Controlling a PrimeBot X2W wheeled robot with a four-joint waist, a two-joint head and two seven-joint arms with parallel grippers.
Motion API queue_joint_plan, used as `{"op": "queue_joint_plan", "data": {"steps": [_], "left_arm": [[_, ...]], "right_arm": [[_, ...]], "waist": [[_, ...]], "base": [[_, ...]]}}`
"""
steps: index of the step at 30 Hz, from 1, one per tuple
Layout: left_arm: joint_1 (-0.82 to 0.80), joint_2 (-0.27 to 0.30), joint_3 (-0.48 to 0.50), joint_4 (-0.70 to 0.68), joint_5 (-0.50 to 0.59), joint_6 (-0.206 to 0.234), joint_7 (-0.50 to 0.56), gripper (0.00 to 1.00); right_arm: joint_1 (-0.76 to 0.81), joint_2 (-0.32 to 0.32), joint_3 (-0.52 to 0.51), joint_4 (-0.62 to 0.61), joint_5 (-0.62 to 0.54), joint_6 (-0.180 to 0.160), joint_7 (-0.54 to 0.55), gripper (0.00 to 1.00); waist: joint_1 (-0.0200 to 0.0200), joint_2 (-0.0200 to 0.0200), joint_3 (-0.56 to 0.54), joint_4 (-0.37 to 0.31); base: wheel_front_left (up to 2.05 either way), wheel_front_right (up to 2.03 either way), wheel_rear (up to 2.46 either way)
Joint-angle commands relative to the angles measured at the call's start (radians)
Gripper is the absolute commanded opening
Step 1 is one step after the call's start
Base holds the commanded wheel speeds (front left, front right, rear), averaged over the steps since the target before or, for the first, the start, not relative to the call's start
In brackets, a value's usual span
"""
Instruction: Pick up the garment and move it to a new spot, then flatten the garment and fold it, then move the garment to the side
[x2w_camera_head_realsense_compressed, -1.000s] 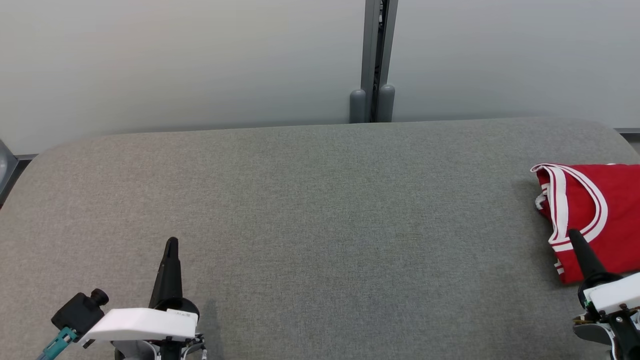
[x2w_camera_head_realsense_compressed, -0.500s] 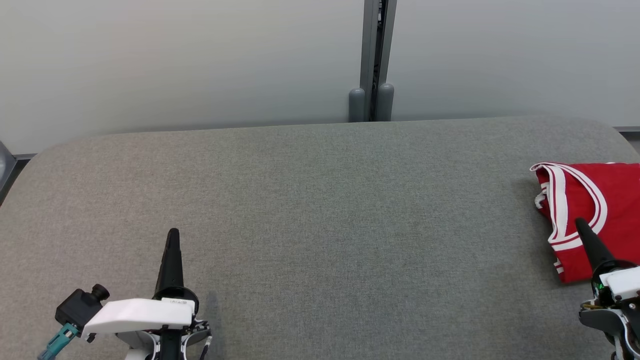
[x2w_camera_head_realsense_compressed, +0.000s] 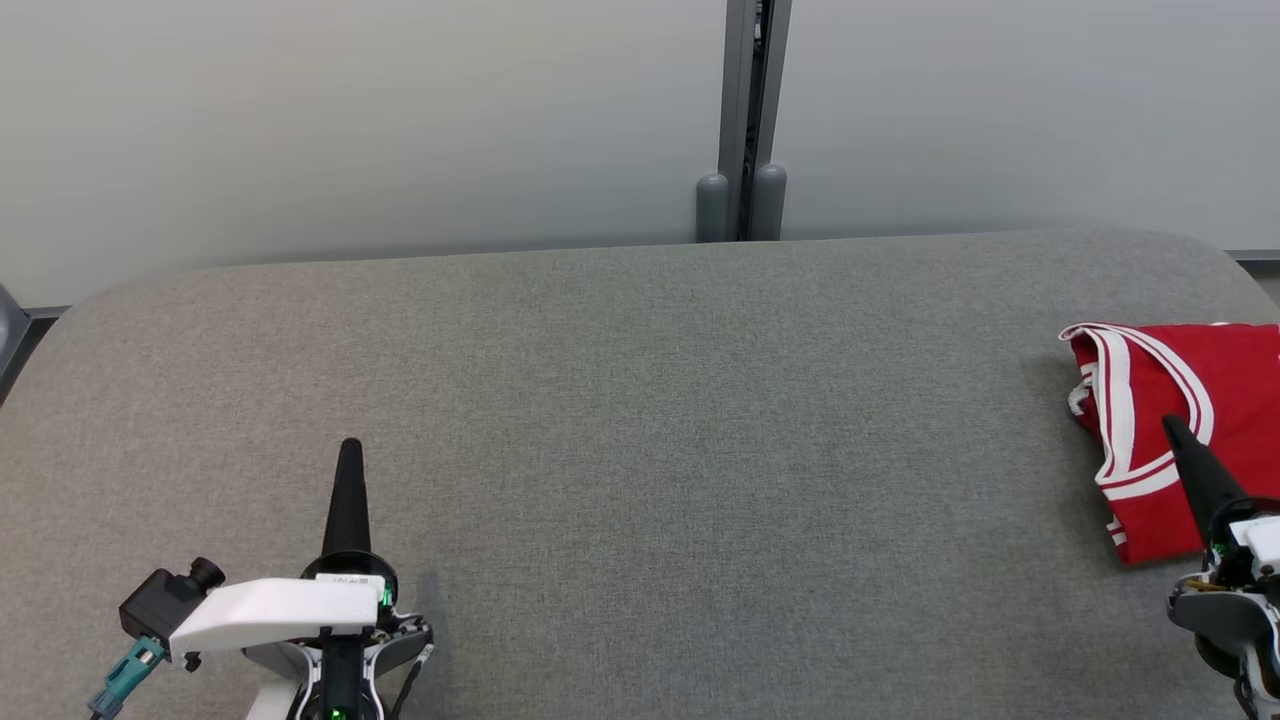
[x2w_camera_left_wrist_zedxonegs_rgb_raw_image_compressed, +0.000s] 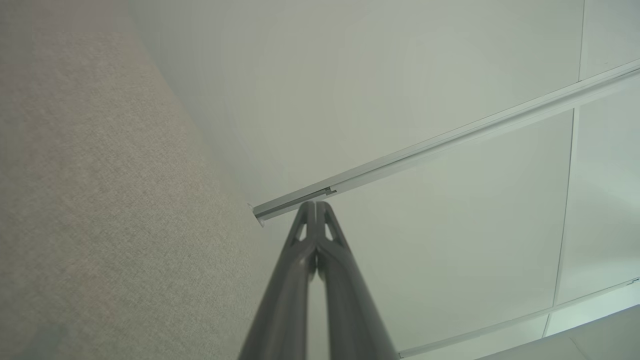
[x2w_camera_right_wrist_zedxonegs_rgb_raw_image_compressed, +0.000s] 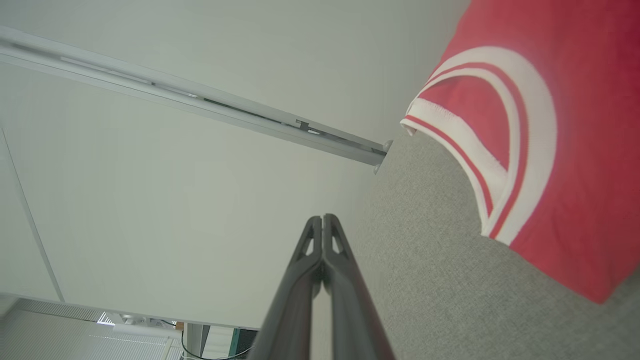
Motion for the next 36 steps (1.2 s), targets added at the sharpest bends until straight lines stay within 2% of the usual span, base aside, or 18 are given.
{"op": "queue_joint_plan", "data": {"steps": [1, 36], "left_arm": [[-0.027, 0.003, 0.003, -0.002, -0.026, -0.01, -0.006, 0.0], [-0.097, -0.033, -0.001, 0.051, -0.261, -0.052, -0.013, 0.0]], "right_arm": [[-0.025, -0.013, -0.009, 0.007, 0.028, 0.002, 0.011, 0.0], [-0.125, -0.027, -0.071, 0.124, 0.273, 0.002, 0.085, 0.0]], "waist": [[0.0, 0.0, 0.0, 0.0], [0.0, 0.0, 0.008, -0.005]], "base": [[0.0, 0.0, 0.0], [0.0, 0.0, 0.0]]}}
